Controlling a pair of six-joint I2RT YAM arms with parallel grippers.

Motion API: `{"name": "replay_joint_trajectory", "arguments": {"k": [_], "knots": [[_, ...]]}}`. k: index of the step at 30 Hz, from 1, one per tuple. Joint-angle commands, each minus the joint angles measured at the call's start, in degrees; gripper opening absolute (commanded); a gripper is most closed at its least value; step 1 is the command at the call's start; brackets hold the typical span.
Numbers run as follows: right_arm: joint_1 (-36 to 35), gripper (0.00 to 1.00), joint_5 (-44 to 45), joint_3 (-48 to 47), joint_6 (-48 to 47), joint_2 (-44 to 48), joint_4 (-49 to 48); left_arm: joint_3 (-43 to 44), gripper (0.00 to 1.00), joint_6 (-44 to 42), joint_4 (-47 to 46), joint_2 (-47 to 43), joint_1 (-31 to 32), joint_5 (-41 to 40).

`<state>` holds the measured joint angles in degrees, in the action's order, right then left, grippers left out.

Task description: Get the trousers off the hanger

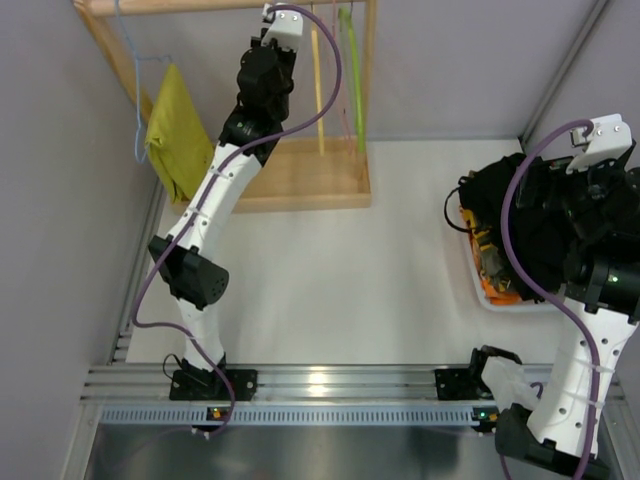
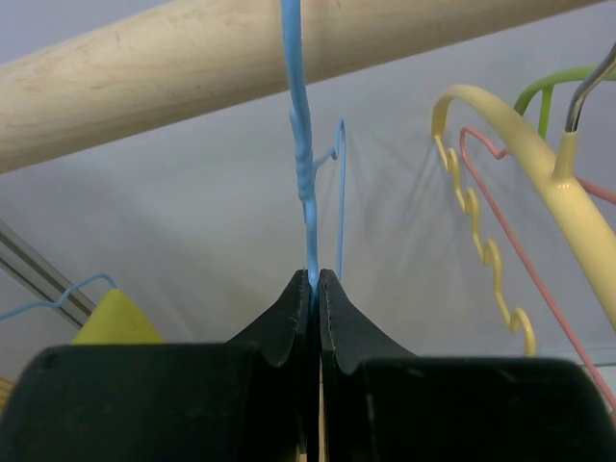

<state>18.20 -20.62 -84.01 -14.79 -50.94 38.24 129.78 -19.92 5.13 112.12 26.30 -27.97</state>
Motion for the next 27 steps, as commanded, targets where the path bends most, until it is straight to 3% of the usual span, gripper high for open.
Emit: {"name": "replay_joint_trajectory", "arguments": {"k": [1, 8, 10, 11, 12, 14, 16, 17, 20, 27], "knots": [[0.61, 0.99, -0.38, -0.54, 0.2, 1.01, -0.45, -2.41, 0.0, -1.08, -4.6, -1.28, 0.41, -0.69], [0.61, 1.0, -0.73, -0.1, 0.64, 1.28, -0.18, -8.82, 0.0, 0.14, -3.72, -3.83, 1.03, -0.86], [0.61, 0.99, -0.65, -0.19, 0.55, 1.19, -0.27, -9.89, 0.06, 0.58, -3.63, -5.06, 1.12, -0.77], [0.61, 0.99, -0.65, -0.19, 0.46, 1.28, -0.18, -10.76, 0.11, 1.2, -3.63, -5.5, 1.12, -0.95], [0.61, 0.99, -0.65, -0.37, 0.46, 1.19, -0.01, -11.03, 0.3, 1.38, -3.63, -6.37, 1.29, -1.04], [0.61, 0.99, -0.65, -0.46, 0.46, 1.19, -0.09, -11.82, 0.49, 2.16, -3.63, -7.69, 1.38, -0.6], [0.61, 0.99, -0.73, -0.37, 0.81, 1.19, -0.09, -12.88, 0.67, 2.6, -3.63, -9.8, 1.56, 0.1], [0.61, 1.0, -0.74, -0.37, 0.81, 1.28, -0.18, -12.79, 0.71, 3.74, -2.94, -10.42, 1.56, 0.37], [0.61, 0.99, -0.82, -0.11, 1.08, 1.54, -0.1, -12.71, 0.77, 5.32, -2.31, -13.32, 1.64, 1.07], [0.61, 0.99, -0.82, 0.6, 1.25, 2.42, -0.09, -11.47, 0.79, 11.3, 5.15, -18.59, 1.73, 2.21]]}}
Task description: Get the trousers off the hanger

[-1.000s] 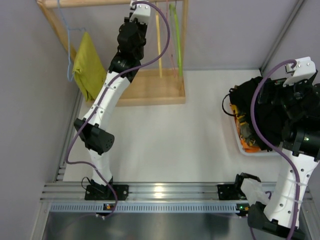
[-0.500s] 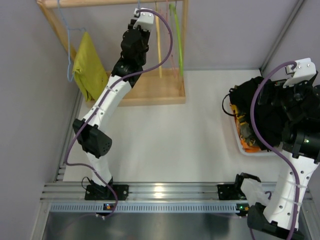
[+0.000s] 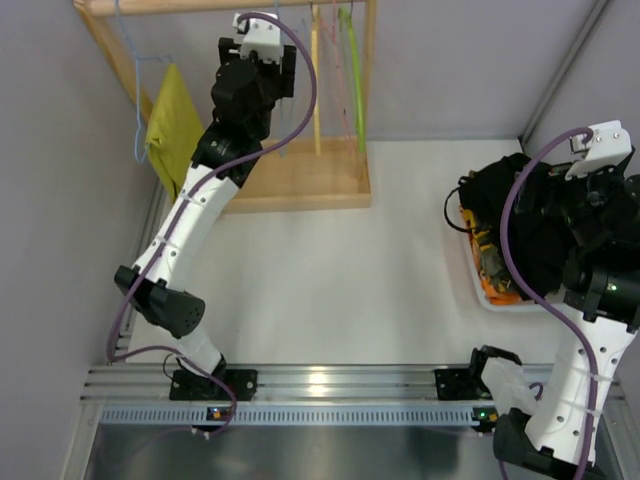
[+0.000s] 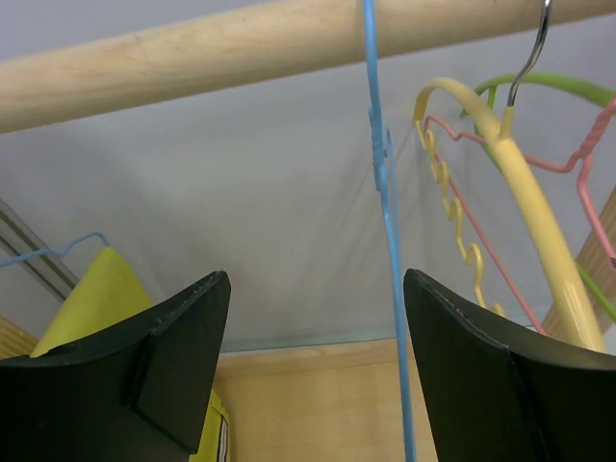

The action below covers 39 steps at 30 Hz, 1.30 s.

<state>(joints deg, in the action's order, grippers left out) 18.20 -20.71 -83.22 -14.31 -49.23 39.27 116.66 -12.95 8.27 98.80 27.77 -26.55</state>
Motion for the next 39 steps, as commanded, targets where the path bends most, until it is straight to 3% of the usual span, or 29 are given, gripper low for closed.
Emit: {"name": "replay_joint_trajectory", "arguments": {"k": [1, 8, 15, 19, 21, 29, 34, 39], "knots": [[0.61, 0.99, -0.74, -0.27, 0.77, 0.72, -1.12, 1.55, 0.79, 5.21, 4.36, -6.07, 0.18, 1.66], [0.61, 1.0, -0.82, 0.6, 1.03, 1.51, -1.21, -3.8, 0.8, 11.62, 12.2, -15.73, 0.18, 3.69], [0.61, 0.99, -2.32, 4.11, 1.47, 2.39, -1.12, -18.3, 0.83, 14.69, 16.66, -30.5, -1.04, 7.8], [0.61, 0.99, -3.63, 6.75, 1.74, 2.83, -1.47, -24.09, 0.86, 21.46, 25.2, -34.73, -11.31, 15.8], [0.61, 0.99, -4.34, 8.06, 2.26, 2.48, -1.65, -26.82, 0.96, 22.09, 29.41, -36.22, -15.88, 19.15], [0.61, 0.99, -9.25, 11.94, 3.05, 0.37, -0.42, -45.19, 0.98, 14.28, 34.17, -42.81, -19.86, 31.19], [0.53, 0.99, -16.46, 18.26, 7.27, 0.71, 0.64, -48.28, 0.98, 9.27, 42.15, -43.61, -19.86, 39.97], [0.52, 0.99, -20.86, 22.75, 7.71, 4.4, 0.63, -51.09, 0.98, 4.69, 47.18, -45.72, -19.77, 43.51]]}}
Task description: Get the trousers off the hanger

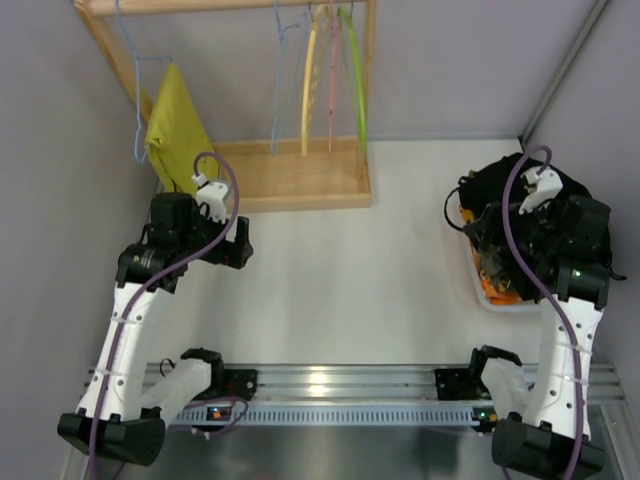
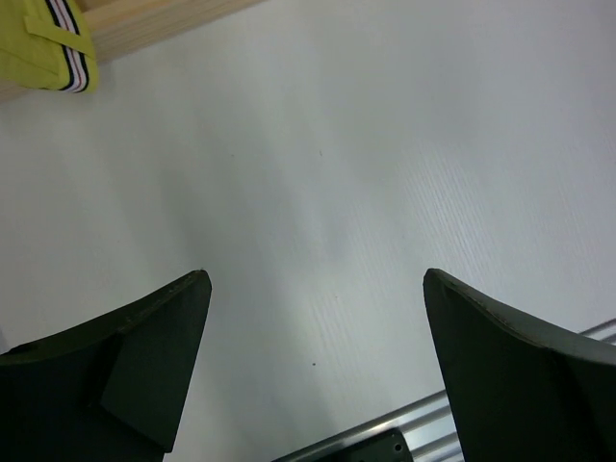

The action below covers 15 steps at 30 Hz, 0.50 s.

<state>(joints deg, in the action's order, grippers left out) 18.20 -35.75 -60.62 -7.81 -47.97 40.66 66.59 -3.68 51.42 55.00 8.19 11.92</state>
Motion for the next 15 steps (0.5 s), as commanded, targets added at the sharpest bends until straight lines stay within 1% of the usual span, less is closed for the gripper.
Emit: {"name": "replay_joint_trajectory", "arguments": {"k": [1, 3, 6, 10, 12, 15], "knots": [[0.44, 0.99, -7.57, 0.5, 1.05, 3.66, 0.28, -1.28, 0.98, -5.88, 4.74, -2.0, -0.19, 5.65], [0.26, 0.99, -8.81, 1.82, 0.78, 4.72, 1.34, -1.98, 0.98, -6.51, 6.32, -2.09, -0.19, 7.5], [-2.28, 0.99, -4.62, 3.05, -0.01, 5.16, 2.75, -1.37, 0.98, -6.95, 6.5, -2.01, -0.1, 10.3], [-7.63, 0.99, -1.53, 3.49, 1.13, 5.78, 1.88, -1.46, 0.98, -6.42, 6.5, -1.3, 0.52, 10.14], [-9.14, 0.99, 0.31, 3.49, 1.84, 5.95, 1.09, -0.67, 0.98, -6.77, 6.33, -1.48, 0.52, 10.22], [-11.25, 0.99, 0.59, 3.4, 2.54, 5.16, 0.38, 0.82, 0.98, -6.43, 6.33, -0.34, 0.52, 10.31]]}}
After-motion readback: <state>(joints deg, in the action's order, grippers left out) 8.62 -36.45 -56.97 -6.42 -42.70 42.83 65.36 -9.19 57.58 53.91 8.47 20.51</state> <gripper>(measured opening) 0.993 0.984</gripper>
